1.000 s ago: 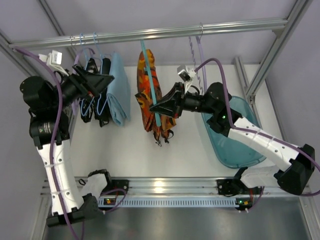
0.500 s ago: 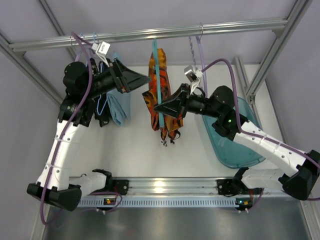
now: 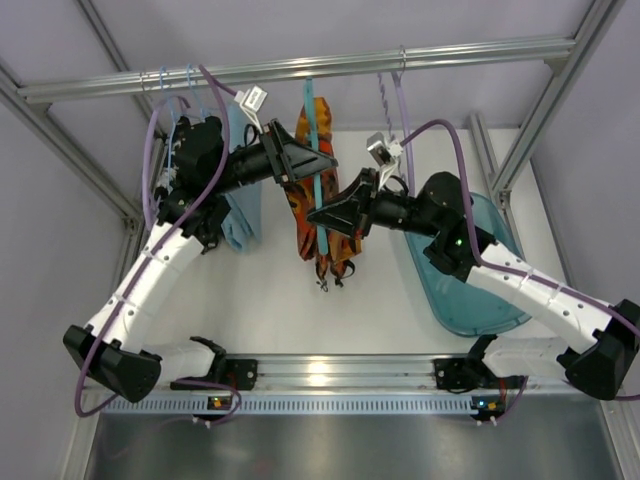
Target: Remove the trousers from the hanger
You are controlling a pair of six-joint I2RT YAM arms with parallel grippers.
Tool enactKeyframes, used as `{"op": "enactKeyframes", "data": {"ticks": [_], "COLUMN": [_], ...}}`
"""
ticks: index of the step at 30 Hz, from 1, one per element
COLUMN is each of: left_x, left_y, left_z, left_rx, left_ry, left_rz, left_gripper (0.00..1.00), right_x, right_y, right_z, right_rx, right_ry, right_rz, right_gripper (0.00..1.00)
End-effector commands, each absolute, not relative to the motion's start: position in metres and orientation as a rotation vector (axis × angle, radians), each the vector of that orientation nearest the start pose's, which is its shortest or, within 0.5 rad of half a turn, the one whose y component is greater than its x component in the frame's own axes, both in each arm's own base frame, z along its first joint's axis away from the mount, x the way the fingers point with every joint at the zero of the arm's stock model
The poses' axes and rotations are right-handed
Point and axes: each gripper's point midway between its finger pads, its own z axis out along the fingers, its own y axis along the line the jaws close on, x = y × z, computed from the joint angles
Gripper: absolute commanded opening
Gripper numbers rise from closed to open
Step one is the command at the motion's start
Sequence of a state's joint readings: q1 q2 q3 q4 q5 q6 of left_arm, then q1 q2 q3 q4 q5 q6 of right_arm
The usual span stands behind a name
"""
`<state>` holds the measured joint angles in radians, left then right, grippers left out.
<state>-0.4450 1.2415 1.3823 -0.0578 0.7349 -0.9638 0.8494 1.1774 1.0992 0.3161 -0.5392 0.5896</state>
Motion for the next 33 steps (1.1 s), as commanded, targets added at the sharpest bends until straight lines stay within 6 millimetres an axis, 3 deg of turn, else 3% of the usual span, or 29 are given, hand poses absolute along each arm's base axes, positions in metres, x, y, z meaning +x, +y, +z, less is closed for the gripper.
{"op": "enactKeyframes", "data": {"ticks": [1, 3, 4, 6, 8, 10, 12, 13, 14, 16, 20, 25, 28, 33], "left_x": [0.245, 0.241, 0.242, 0.243, 0.245, 0.247, 0.248, 0.246, 0.247, 0.245, 0.245, 0.247, 0.251, 0.256], "left_y": [-0.281, -0.285, -0.284, -0.286, -0.286, -0.287, -0.288, -0.288, -0.288, -0.289, -0.289, -0.290, -0.292, -0.295], "left_z": [0.484, 0.484, 0.485, 0.489, 0.492, 0.495, 0.499, 0.503, 0.504, 0.507, 0.515, 0.523, 0.523, 0.523], "left_rx": [0.259, 0.243, 0.226, 0.196, 0.171, 0.144, 0.132, 0.135, 0.134, 0.134, 0.125, 0.119, 0.124, 0.128], "left_ry": [1.580, 1.582, 1.580, 1.575, 1.579, 1.587, 1.586, 1.580, 1.577, 1.577, 1.571, 1.560, 1.561, 1.569], "left_rz": [-1.685, -1.719, -1.728, -1.758, -1.777, -1.804, -1.827, -1.835, -1.838, -1.854, -1.876, -1.884, -1.879, -1.869], "left_gripper": [0.40, 0.28, 0.10, 0.00, 0.00, 0.00, 0.00, 0.00, 0.00, 0.00, 0.00, 0.00, 0.00, 0.00], "right_x": [0.154, 0.159, 0.160, 0.163, 0.168, 0.170, 0.181, 0.179, 0.188, 0.186, 0.190, 0.182, 0.194, 0.207], "right_y": [0.343, 0.344, 0.343, 0.343, 0.339, 0.335, 0.327, 0.318, 0.312, 0.295, 0.277, 0.273, 0.278, 0.293], "right_z": [0.487, 0.477, 0.474, 0.467, 0.462, 0.455, 0.441, 0.444, 0.432, 0.428, 0.389, 0.348, 0.330, 0.323], "right_rx": [-0.737, -0.738, -0.734, -0.735, -0.717, -0.719, -0.700, -0.690, -0.672, -0.651, -0.709, -0.801, -0.767, -0.730], "right_ry": [1.030, 1.061, 1.068, 1.082, 1.096, 1.119, 1.168, 1.154, 1.177, 1.179, 1.215, 1.205, 1.264, 1.243], "right_rz": [1.455, 1.426, 1.417, 1.395, 1.355, 1.313, 1.228, 1.198, 1.127, 1.063, 0.903, 0.856, 0.837, 0.829], "right_gripper": [0.00, 0.00, 0.00, 0.00, 0.15, 0.46, 0.57, 0.66, 0.70, 0.77, 0.93, 0.99, 0.99, 1.00]}}
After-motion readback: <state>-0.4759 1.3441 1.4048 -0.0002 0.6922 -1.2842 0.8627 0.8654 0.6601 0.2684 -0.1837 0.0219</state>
